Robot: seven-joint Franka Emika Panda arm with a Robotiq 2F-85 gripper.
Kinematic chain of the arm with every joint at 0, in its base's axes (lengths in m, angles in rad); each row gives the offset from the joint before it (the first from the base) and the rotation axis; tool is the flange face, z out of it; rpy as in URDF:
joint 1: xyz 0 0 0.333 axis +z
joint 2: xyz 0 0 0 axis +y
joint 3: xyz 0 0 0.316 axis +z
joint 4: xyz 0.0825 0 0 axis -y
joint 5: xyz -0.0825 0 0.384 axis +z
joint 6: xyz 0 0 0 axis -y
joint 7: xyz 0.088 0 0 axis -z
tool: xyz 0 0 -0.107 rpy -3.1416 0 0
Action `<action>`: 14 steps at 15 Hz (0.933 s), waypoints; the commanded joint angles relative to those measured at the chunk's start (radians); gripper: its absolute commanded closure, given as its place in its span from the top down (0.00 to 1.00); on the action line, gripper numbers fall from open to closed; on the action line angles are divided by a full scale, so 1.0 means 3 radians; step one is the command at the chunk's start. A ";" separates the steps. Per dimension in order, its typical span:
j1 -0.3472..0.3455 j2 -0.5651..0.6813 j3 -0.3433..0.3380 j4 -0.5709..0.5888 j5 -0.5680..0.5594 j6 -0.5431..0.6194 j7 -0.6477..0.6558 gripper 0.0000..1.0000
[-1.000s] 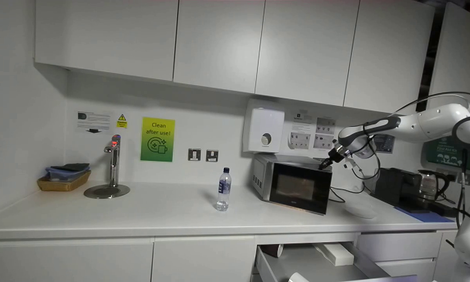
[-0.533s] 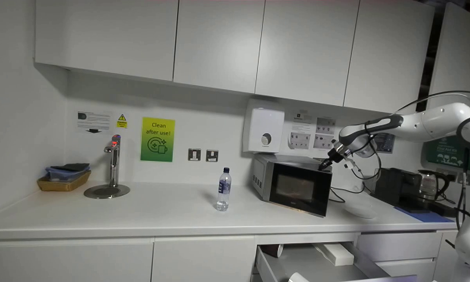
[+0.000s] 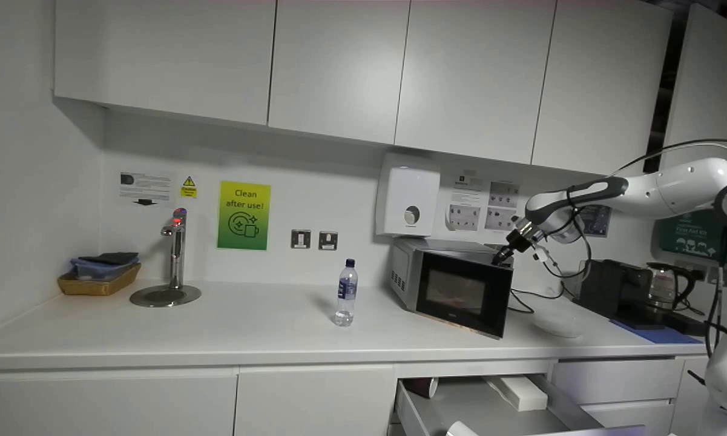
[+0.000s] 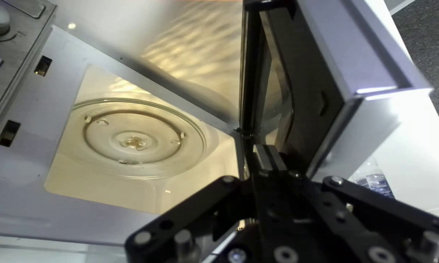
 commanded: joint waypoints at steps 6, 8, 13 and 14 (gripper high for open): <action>0.0086 -0.0225 0.0023 -0.0166 -0.0020 -0.0113 0.0019 0.00; 0.0108 -0.0227 0.0031 -0.0175 -0.0023 -0.0115 0.0022 0.00; 0.0142 -0.0219 0.0064 -0.0172 -0.0039 -0.0118 0.0030 0.00; 0.0146 -0.0212 0.0073 -0.0166 -0.0046 -0.0118 0.0033 0.00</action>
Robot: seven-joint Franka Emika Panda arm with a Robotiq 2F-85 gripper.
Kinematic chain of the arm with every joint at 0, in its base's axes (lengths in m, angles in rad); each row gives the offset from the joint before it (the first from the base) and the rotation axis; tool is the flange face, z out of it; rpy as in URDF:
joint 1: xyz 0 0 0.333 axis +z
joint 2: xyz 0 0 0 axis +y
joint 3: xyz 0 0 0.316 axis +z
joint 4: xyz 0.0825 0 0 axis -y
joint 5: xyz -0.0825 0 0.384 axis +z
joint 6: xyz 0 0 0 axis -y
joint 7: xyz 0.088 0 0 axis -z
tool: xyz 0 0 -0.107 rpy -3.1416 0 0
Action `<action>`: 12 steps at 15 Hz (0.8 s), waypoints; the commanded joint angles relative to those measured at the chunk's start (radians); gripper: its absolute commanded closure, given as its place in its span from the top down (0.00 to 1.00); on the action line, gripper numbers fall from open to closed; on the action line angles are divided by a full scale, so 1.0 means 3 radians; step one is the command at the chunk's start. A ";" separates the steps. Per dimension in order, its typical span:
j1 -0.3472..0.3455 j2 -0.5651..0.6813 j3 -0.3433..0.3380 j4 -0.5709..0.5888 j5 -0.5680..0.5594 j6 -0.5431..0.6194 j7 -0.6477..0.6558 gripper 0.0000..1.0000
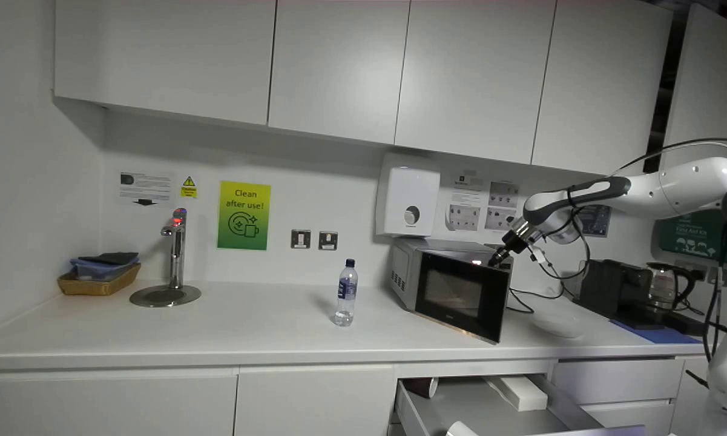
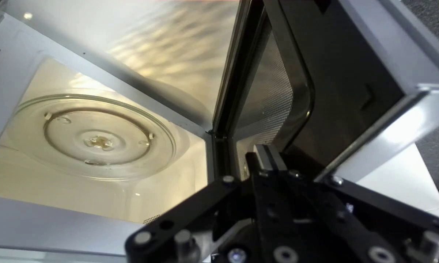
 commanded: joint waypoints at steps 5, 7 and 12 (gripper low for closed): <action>0.0043 -0.0128 0.0060 -0.0074 -0.0053 -0.0087 0.0036 0.00; 0.0057 -0.0122 0.0073 -0.0069 -0.0057 -0.0090 0.0039 0.00; 0.0072 -0.0108 0.0121 -0.0052 -0.0068 -0.0093 0.0049 0.00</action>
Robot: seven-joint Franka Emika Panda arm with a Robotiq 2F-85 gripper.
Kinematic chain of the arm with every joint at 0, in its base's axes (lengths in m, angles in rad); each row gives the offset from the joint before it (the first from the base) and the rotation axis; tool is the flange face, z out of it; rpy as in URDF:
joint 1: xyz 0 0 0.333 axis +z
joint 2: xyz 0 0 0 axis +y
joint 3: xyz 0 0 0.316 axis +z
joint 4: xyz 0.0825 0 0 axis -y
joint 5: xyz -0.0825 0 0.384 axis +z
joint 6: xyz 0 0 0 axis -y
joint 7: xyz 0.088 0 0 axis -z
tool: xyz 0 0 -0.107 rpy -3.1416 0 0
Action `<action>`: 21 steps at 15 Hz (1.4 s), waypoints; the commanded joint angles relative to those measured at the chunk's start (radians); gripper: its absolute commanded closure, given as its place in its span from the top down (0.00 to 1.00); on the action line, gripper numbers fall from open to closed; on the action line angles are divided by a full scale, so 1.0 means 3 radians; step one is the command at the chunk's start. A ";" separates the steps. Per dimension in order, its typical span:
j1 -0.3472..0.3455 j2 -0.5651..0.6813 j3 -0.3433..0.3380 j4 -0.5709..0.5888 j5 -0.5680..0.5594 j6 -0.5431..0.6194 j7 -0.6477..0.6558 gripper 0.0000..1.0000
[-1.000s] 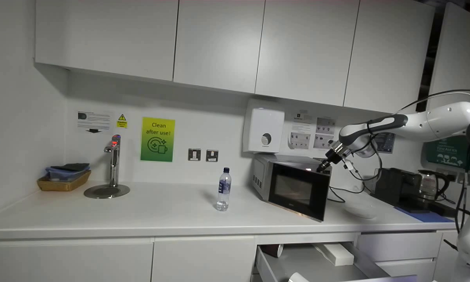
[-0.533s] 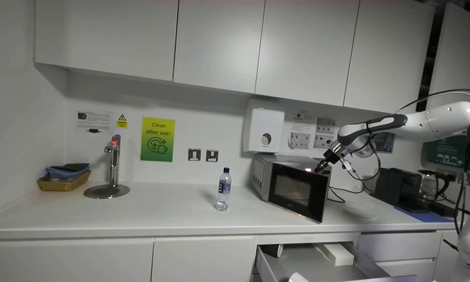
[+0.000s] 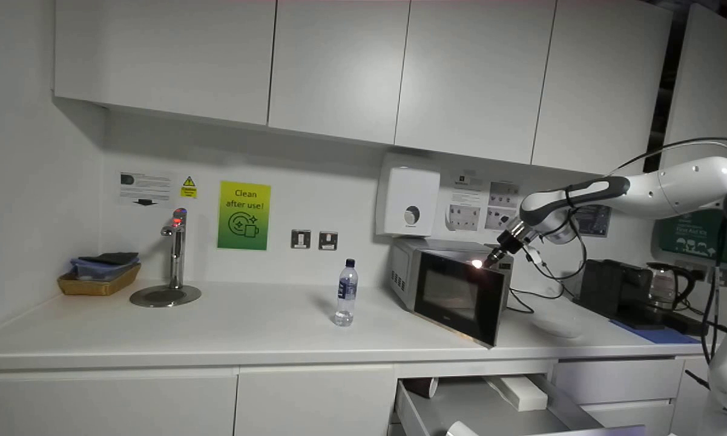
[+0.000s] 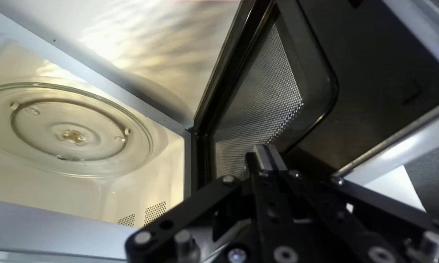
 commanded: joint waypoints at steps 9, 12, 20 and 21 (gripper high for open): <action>0.0083 -0.0071 0.0070 -0.0013 -0.0098 -0.0090 0.0067 0.00; 0.0110 -0.0059 0.0096 0.0002 -0.0113 -0.0092 0.0068 0.00; 0.0210 -0.0017 0.0183 0.0096 -0.0123 -0.0107 0.0051 0.00; 0.0224 -0.0008 0.0196 0.0109 -0.0121 -0.0108 0.0044 0.00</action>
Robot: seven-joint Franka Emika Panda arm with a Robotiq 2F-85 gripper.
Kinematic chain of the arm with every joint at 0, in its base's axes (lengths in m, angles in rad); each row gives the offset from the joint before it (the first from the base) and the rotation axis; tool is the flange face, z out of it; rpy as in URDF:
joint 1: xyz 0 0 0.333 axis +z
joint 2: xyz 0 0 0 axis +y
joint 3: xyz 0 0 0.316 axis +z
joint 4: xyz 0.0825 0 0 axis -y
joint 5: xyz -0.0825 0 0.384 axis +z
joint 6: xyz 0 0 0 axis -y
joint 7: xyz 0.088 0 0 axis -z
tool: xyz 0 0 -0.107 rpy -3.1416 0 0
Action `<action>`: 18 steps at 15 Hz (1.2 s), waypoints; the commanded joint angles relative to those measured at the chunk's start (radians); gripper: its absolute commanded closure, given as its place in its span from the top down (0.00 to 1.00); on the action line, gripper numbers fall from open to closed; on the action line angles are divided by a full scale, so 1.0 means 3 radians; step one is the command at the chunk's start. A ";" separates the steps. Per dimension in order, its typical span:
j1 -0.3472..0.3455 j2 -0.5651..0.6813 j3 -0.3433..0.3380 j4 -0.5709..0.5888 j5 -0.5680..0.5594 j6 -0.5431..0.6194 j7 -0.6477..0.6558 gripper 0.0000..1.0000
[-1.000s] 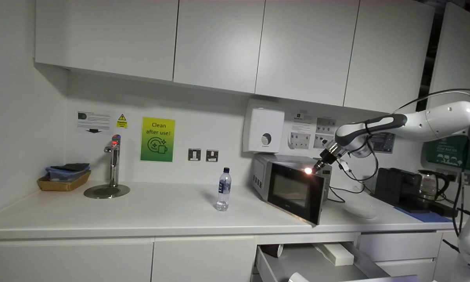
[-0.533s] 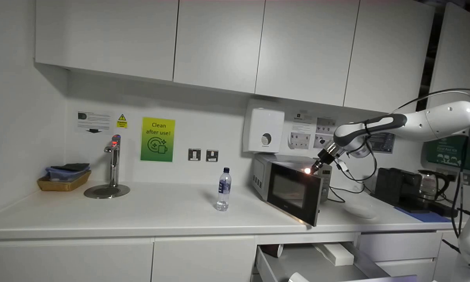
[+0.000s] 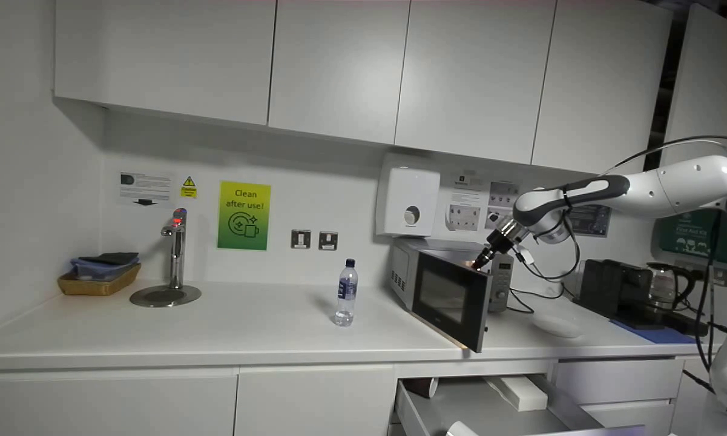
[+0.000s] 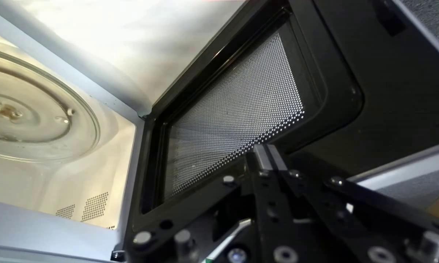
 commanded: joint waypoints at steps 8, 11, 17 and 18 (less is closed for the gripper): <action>0.0151 0.0091 0.0083 0.0185 -0.0023 -0.0135 0.0006 0.00; 0.0180 0.0134 0.0107 0.0234 -0.0021 -0.0143 -0.0003 0.00; 0.0186 0.0284 0.0201 0.0413 -0.0026 -0.0146 -0.0009 0.00; 0.0186 0.0316 0.0215 0.0449 -0.0026 -0.0148 -0.0006 0.00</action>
